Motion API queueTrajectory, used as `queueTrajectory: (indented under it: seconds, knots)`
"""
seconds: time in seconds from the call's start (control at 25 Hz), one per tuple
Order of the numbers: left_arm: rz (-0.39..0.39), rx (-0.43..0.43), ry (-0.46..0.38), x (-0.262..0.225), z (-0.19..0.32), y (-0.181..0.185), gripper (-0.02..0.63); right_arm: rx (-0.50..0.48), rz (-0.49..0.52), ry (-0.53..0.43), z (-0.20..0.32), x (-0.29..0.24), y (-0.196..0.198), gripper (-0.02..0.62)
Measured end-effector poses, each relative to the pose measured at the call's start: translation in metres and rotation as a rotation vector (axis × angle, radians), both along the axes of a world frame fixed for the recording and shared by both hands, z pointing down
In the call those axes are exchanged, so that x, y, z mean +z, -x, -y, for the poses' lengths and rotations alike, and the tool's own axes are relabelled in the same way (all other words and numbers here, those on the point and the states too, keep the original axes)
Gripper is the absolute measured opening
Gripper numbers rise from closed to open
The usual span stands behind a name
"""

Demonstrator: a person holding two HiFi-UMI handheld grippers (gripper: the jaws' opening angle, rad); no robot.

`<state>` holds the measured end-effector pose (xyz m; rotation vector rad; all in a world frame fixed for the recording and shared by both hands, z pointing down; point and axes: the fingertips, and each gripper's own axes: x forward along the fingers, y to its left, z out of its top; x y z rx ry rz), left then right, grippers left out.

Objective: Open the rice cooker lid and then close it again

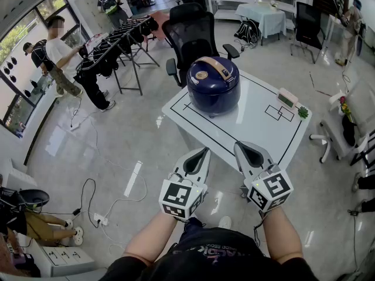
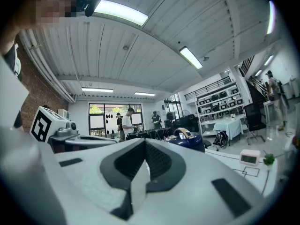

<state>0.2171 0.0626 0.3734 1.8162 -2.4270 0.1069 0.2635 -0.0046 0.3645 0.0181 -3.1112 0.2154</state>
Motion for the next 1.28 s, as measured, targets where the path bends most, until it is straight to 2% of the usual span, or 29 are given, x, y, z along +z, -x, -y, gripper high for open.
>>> queueTrajectory:
  seconds: [0.64,0.96,1.28]
  knots:
    - [-0.010,0.001,-0.001,-0.001,-0.017,0.040,0.003,0.009,0.016,0.030,-0.014,-0.002,0.037,0.002]
    - [-0.022,0.019,-0.012,-0.005,-0.031,0.089,0.003,0.027,0.003,0.034,-0.027,-0.004,0.082,0.002]
    - [-0.030,0.044,-0.041,-0.011,-0.038,0.147,0.003,0.069,0.033,0.035,-0.034,-0.014,0.132,0.002]
